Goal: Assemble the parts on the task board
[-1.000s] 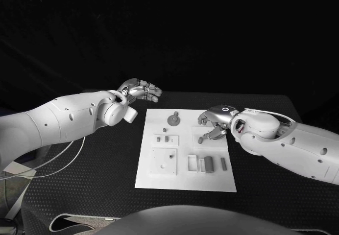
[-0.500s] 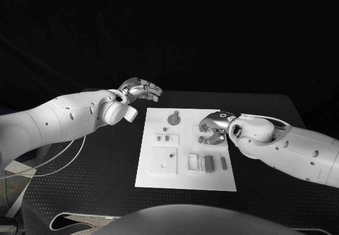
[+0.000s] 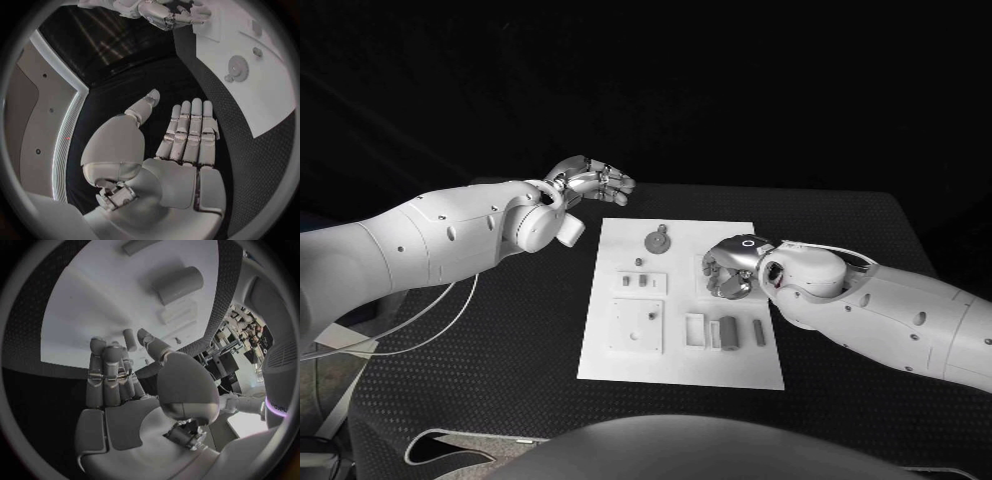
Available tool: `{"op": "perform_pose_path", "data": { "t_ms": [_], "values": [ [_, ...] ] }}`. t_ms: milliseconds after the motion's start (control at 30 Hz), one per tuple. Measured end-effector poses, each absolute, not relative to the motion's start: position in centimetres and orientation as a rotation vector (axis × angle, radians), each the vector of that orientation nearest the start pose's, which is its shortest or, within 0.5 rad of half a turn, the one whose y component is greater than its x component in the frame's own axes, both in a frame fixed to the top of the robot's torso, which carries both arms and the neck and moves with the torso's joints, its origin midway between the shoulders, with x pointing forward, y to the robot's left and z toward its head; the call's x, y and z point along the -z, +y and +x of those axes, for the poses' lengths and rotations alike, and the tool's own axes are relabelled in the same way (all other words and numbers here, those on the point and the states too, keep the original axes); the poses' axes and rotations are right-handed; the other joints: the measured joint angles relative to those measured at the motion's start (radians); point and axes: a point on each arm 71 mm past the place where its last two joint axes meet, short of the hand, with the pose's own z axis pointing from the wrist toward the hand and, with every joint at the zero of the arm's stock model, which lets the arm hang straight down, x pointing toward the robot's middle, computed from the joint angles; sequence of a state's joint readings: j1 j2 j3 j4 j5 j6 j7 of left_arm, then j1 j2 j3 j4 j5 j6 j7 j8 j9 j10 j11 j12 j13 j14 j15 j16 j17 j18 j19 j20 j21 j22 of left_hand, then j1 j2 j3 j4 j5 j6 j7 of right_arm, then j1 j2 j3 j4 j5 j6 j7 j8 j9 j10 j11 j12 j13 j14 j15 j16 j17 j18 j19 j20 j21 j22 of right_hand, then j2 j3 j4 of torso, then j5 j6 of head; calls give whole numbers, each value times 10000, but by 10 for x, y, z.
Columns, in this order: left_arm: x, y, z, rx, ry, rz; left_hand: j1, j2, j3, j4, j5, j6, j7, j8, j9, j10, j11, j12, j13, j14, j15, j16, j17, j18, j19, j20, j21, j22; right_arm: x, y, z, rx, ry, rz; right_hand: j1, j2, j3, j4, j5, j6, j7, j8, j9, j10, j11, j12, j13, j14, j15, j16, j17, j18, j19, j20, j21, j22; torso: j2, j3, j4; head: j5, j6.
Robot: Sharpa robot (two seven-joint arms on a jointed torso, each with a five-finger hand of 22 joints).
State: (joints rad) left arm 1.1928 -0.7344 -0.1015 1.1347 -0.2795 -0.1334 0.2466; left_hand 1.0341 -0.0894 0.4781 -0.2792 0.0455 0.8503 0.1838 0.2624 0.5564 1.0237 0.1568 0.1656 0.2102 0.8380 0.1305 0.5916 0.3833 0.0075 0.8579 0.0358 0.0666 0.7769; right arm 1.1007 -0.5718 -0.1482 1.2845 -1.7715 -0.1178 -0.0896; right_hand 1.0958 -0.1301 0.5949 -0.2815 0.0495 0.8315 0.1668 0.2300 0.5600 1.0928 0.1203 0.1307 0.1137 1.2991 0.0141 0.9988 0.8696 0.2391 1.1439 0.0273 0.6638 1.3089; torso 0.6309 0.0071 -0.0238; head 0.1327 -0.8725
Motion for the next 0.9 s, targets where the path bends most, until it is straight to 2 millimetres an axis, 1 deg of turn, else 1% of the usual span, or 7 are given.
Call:
{"op": "perform_pose_path", "data": {
  "t_ms": [133,267,333,400,533,700,900],
  "values": [
    [232,265,538,12204,16766,-9285,0,0,-11,11,0,0,0,0,0,27,27,0,0,0,0,0,11,0,0,0,0,0,294,-122,473,-5119,18694,-6317,90,187,28,-27,0,143,32,108,0,269,-94,146,18,32,-114,61,-39,-1,15,10,1,0,0,-1,-5,21,-1],
    [232,265,538,12210,16771,-9284,0,0,-11,11,0,0,0,0,1,38,37,0,1,0,0,0,14,0,0,0,0,-3,294,-122,473,-5147,18638,-6287,195,293,9,-46,0,315,52,228,0,490,-215,271,100,48,-197,100,-74,-1,-21,-23,42,-3,-4,-7,-16,32,-1],
    [232,265,538,12214,16774,-9283,0,0,-11,11,0,0,0,0,1,38,37,0,1,0,0,0,23,0,0,0,0,-9,295,-122,473,-5156,18626,-6279,205,302,-1,-56,0,382,58,232,2,566,-221,283,114,82,-231,117,-83,0,-21,-23,42,-3,-7,-7,-23,35,-1],
    [232,265,538,12218,16778,-9282,0,0,-11,11,0,0,0,0,1,38,37,0,1,0,0,0,23,0,0,0,0,-9,295,-122,472,-5177,18617,-6277,230,392,-1,-56,0,486,5,318,17,660,-272,358,147,63,-256,118,-99,1,-4,-41,89,-3,-8,-8,-24,41,-1],
    [232,265,538,12226,16785,-9280,0,0,-11,11,0,0,0,0,1,38,38,0,-1,0,0,0,29,1,0,0,0,-9,296,-121,471,-5230,18617,-6282,267,454,-28,-83,0,661,-89,392,56,913,-354,504,248,68,-358,178,-119,1,33,-78,118,-3,-10,-10,-28,47,-1],
    [232,265,538,12236,16798,-9278,0,0,-11,11,0,0,0,0,-8,38,38,0,-8,0,0,-38,32,1,-1,0,0,-19,297,-120,470,-5270,18594,-6271,283,566,-29,-83,0,823,-143,462,89,1050,-456,589,332,122,-416,233,-131,3,34,-80,142,-3,-11,-9,-28,62,-1],
    [232,266,538,12236,16809,-9281,0,0,-11,11,0,0,0,0,-8,38,37,0,-8,0,0,-38,41,0,0,0,0,-18,297,-120,470,-5259,18552,-6241,277,678,-29,-83,0,953,-205,528,114,1182,-483,658,415,105,-499,294,-133,5,71,-115,179,-3,-11,-9,-28,63,-1]
  ]
}}
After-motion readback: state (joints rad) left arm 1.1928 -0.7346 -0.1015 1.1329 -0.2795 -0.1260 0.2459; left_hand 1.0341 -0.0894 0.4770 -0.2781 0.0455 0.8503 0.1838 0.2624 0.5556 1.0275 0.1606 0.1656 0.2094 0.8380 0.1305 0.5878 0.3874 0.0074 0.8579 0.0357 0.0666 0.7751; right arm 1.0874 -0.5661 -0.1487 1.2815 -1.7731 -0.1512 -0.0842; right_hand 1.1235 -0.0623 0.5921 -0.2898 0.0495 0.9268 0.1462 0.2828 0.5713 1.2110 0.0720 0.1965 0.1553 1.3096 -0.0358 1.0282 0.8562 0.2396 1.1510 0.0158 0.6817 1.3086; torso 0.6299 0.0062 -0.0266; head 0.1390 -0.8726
